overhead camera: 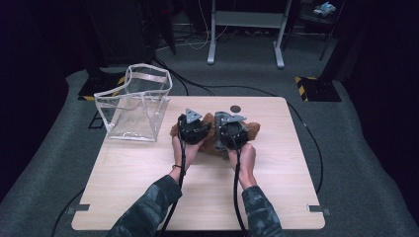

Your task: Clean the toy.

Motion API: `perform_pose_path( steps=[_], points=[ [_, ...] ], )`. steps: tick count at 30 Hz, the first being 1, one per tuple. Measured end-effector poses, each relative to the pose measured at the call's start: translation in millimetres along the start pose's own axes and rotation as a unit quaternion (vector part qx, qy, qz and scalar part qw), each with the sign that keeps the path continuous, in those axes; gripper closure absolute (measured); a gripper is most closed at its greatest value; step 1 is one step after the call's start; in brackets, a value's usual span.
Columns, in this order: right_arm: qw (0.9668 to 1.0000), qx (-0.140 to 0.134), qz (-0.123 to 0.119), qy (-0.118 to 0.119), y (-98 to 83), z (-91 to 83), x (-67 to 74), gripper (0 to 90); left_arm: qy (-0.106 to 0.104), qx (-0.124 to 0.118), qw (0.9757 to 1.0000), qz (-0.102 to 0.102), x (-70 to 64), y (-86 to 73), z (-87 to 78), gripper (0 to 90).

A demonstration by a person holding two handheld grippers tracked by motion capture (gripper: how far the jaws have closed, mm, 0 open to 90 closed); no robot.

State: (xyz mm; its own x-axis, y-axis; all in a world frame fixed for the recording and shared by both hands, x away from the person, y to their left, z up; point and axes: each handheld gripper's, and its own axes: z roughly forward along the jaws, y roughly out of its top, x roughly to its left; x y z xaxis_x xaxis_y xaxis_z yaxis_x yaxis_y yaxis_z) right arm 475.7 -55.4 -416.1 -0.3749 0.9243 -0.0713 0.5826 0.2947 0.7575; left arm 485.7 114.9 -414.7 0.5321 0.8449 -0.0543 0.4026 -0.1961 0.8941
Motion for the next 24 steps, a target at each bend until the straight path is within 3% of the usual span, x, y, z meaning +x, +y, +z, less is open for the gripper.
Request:
perform_pose_path(
  steps=[7, 10, 13, 14, 16, 19, 22, 24],
  points=[
    [0.9985, 0.01, 0.007, -0.053, -13.4, -9.4, -39.6, 75.8, 0.006, 0.002, 1.0, -0.001, 3.2, -0.7, 1.6, 73.7],
    [0.9956, 0.026, 0.023, -0.088, -23.1, -12.4, -65.5, 75.8, 0.008, 0.002, 1.0, 0.0, 2.3, -0.7, 2.0, 73.7],
    [0.9944, 0.023, 0.053, -0.089, -27.4, -20.2, -81.2, 75.6, 0.005, 0.006, 1.0, 0.005, 1.2, -0.3, 2.6, 73.6],
    [0.9951, 0.014, 0.061, -0.077, -26.6, -25.1, -82.2, 75.6, 0.004, 0.006, 1.0, 0.004, 1.0, -0.4, 2.8, 73.4],
    [0.9961, 0.001, 0.056, -0.068, -23.1, -32.0, -78.4, 75.5, 0.005, 0.005, 1.0, 0.001, -0.3, -0.8, 4.1, 73.0],
    [0.9986, -0.019, 0.043, -0.023, -10.1, -43.5, -54.6, 75.4, 0.003, 0.007, 1.0, 0.004, -2.4, -0.9, 5.1, 72.1],
    [0.9985, -0.022, 0.035, 0.036, -1.6, -35.4, -29.2, 75.2, 0.001, 0.008, 1.0, 0.003, -3.4, -1.1, 5.7, 70.9],
    [0.9976, -0.008, 0.034, 0.059, -0.9, -22.0, -14.4, 75.1, 0.0, 0.01, 0.9999, 0.007, -3.5, -1.2, 5.6, 70.4]
  ],
)
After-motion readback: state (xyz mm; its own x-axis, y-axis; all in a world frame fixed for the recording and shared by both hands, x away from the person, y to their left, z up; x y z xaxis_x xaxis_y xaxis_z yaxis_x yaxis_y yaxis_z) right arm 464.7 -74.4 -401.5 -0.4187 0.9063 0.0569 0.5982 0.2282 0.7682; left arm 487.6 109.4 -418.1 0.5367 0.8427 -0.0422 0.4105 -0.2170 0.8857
